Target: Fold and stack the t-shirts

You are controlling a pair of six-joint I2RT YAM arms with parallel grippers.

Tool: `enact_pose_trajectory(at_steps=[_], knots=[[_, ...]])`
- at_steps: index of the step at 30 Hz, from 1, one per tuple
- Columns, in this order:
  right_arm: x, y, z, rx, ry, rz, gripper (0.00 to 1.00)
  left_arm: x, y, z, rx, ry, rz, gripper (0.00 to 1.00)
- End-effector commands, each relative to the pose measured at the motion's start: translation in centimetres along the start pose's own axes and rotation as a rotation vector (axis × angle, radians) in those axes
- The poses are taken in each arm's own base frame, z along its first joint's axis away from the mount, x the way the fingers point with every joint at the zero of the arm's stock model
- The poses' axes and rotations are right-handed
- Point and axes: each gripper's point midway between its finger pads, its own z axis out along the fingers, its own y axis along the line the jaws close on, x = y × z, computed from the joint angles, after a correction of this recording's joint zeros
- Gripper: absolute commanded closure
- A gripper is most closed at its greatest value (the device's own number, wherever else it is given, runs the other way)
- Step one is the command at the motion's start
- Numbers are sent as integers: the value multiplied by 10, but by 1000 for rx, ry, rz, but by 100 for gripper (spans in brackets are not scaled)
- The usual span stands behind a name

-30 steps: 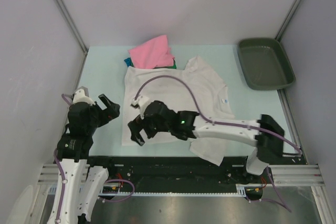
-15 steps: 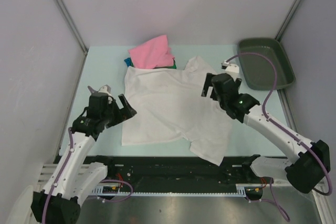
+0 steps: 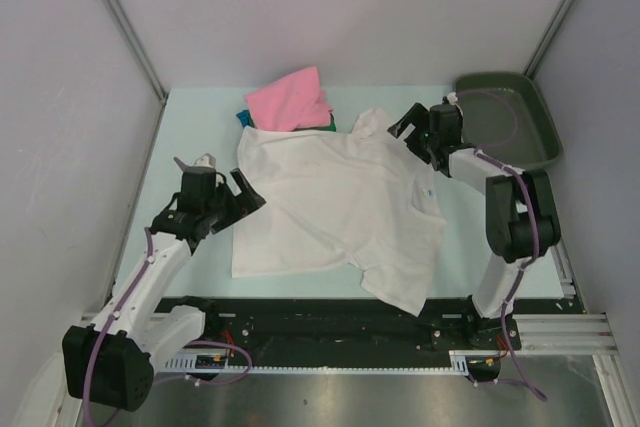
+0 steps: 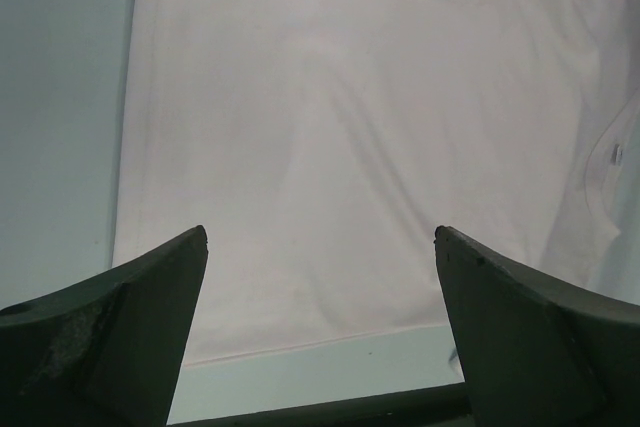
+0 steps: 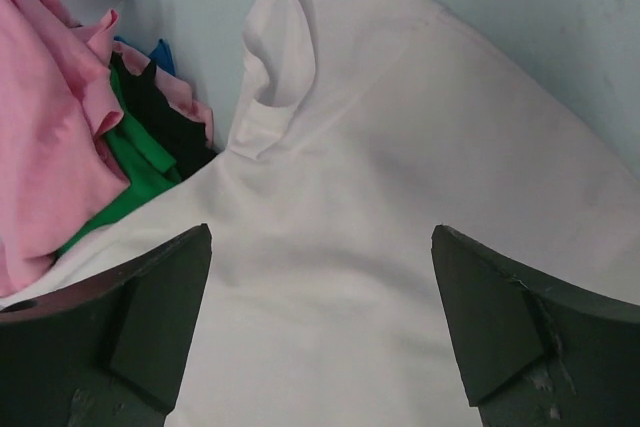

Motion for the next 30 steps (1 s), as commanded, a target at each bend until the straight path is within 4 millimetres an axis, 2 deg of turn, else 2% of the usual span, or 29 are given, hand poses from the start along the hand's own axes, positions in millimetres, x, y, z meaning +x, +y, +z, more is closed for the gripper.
enact_pose_trajectory(at_steps=[1, 3, 4, 5, 12, 14, 18, 30], knots=[[-33, 69, 22, -299, -30, 120, 4, -8, -4, 5, 11, -39, 0, 0], [-22, 65, 45, -307, 8, 163, 5, -8, -3, 8, 10, -40, 4, 0], [-21, 72, 48, -350, 20, 167, 5, -9, -2, 9, 2, -42, 7, 0], [-17, 71, 61, -358, 37, 178, 6, -9, -1, 10, -1, -41, 10, 0], [-4, 82, 95, -387, 106, 220, 8, -2, 7, 23, -35, -2, 21, 0], [2, 83, 98, -364, 119, 206, 8, -4, 7, 24, -36, -8, 24, 1], [2, 87, 99, -351, 115, 182, 8, -4, 8, 25, -39, -6, 32, 0], [22, 57, 96, -213, 175, 146, 8, -4, 6, 27, -24, -6, 24, 0]])
